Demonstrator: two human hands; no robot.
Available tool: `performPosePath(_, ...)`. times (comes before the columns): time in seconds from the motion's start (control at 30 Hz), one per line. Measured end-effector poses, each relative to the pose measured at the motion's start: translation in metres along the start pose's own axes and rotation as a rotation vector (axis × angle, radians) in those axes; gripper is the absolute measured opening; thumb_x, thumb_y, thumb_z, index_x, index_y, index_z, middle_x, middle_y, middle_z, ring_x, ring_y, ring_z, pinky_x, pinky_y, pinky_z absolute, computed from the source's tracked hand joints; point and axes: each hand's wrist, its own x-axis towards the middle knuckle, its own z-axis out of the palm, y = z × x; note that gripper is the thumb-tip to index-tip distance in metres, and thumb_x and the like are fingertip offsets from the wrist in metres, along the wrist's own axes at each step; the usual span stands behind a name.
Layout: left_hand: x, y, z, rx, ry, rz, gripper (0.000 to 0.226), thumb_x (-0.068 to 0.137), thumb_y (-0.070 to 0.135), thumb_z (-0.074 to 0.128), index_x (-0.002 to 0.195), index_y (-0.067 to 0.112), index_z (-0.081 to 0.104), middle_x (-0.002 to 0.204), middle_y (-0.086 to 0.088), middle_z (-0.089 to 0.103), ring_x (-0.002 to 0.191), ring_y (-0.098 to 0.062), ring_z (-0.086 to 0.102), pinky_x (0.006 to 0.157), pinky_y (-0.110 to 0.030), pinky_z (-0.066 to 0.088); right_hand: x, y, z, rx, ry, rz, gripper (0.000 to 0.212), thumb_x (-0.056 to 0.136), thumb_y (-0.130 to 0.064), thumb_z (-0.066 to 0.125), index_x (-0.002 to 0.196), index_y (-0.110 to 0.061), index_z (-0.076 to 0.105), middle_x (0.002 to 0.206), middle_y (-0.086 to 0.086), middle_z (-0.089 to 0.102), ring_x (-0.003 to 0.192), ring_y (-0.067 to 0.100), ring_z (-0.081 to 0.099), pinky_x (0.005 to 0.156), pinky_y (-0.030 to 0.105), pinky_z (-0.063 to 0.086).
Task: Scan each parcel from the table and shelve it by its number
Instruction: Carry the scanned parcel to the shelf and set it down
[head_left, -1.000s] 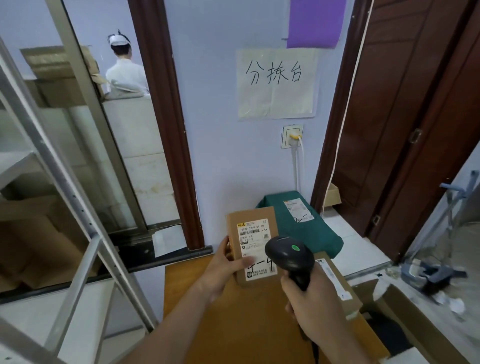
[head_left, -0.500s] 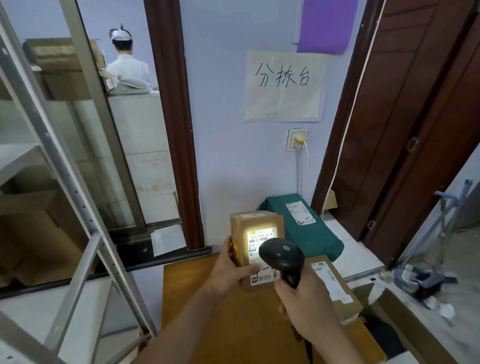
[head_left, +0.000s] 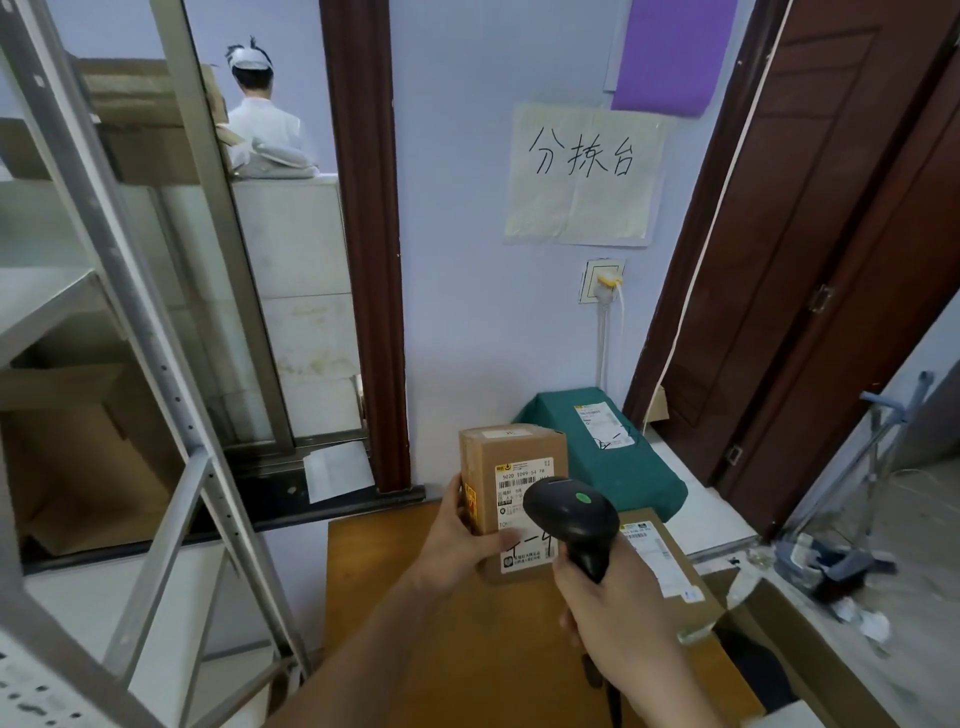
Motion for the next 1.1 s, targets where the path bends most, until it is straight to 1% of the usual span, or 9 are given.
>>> performPosePath(0.1,-0.006,-0.007,-0.006,-0.009,-0.004,-0.006,0.1,0.074,0.011,0.093,0.15,0.04,0.033,0.127,0.011,0.07,0.11,-0.002,0.071,0.084,-0.029,0.063,-0.008,-0.004,0.006,-0.009,-0.004,0.001,0.007,0.094,-0.029,0.058,0.094,-0.029,0.052,0.059,0.004,0.068,0.046,0.009,0.065,0.055,0.032,0.057)
performPosePath(0.33,-0.035,-0.026,-0.028,-0.09,0.034,-0.041,0.083,0.079,0.013,0.089,0.137,0.044,0.038,0.12,0.015,0.07,0.096,0.012,0.071,0.07,-0.017,0.059,-0.026,-0.012,0.022,-0.017,-0.048,0.008,0.011,0.096,-0.026,0.059,0.106,-0.023,0.056,0.067,0.002,0.067,0.048,0.006,0.066,0.046,0.015,0.046)
performPosePath(0.4,-0.051,-0.031,-0.038,-0.121,0.054,-0.04,0.085,0.077,0.023,0.091,0.143,0.039,0.038,0.122,0.013,0.071,0.102,0.006,0.072,0.076,-0.02,0.061,-0.031,-0.013,0.027,-0.011,-0.096,-0.03,0.007,0.096,-0.025,0.06,0.102,-0.022,0.057,0.064,0.005,0.066,0.051,0.009,0.067,0.05,0.021,0.051)
performPosePath(0.47,-0.071,-0.039,-0.048,-0.151,0.087,-0.055,0.1,0.069,0.041,0.096,0.15,0.038,0.038,0.126,0.01,0.072,0.112,-0.006,0.072,0.091,-0.034,0.063,-0.038,-0.016,0.032,0.011,-0.138,-0.084,0.004,0.096,-0.024,0.061,0.095,-0.021,0.059,0.061,0.009,0.065,0.049,0.011,0.066,0.05,0.025,0.053)
performPosePath(0.53,-0.095,-0.043,-0.057,-0.197,0.141,-0.082,0.109,0.061,0.051,0.099,0.151,0.04,0.038,0.13,0.008,0.072,0.119,-0.016,0.071,0.104,-0.047,0.057,-0.046,-0.02,0.037,-0.006,-0.175,-0.142,0.004,0.096,-0.022,0.062,0.094,-0.018,0.061,0.06,0.009,0.065,0.045,0.008,0.064,0.045,0.017,0.05)
performPosePath(0.6,-0.123,-0.047,-0.064,-0.229,0.193,-0.096,0.103,0.064,0.048,0.097,0.15,0.038,0.041,0.13,0.003,0.074,0.12,-0.022,0.071,0.106,-0.052,0.055,-0.055,-0.023,0.042,0.013,-0.256,-0.161,0.005,0.095,-0.021,0.063,0.098,-0.018,0.061,0.062,0.007,0.066,0.043,0.007,0.062,0.044,0.014,0.048)
performPosePath(0.73,-0.187,-0.058,-0.076,-0.285,0.307,-0.107,0.086,0.077,0.028,0.093,0.145,0.04,0.043,0.129,-0.002,0.075,0.119,-0.027,0.072,0.106,-0.055,0.054,-0.077,-0.02,0.052,0.026,-0.475,-0.16,0.005,0.096,-0.025,0.061,0.1,-0.024,0.057,0.068,0.005,0.067,0.045,0.006,0.061,0.047,0.017,0.048)
performPosePath(0.87,-0.264,-0.082,-0.089,-0.321,0.441,-0.135,0.081,0.085,0.016,0.087,0.15,0.028,0.041,0.131,-0.009,0.073,0.12,-0.032,0.071,0.104,-0.055,0.055,-0.11,-0.016,0.071,0.006,-0.648,-0.207,0.004,0.096,-0.022,0.063,0.096,-0.02,0.059,0.056,0.003,0.064,0.046,0.011,0.059,0.05,0.024,0.05)
performPosePath(1.1,-0.402,-0.117,-0.111,-0.417,0.792,-0.107,0.077,0.073,0.027,0.096,0.14,0.03,0.056,0.134,-0.007,0.072,0.126,-0.033,0.066,0.111,-0.055,0.05,-0.184,-0.043,0.12,-0.034,-0.872,-0.327,0.003,0.093,-0.016,0.065,0.091,-0.016,0.062,0.047,-0.007,0.061,0.038,0.003,0.055,0.042,0.016,0.044)
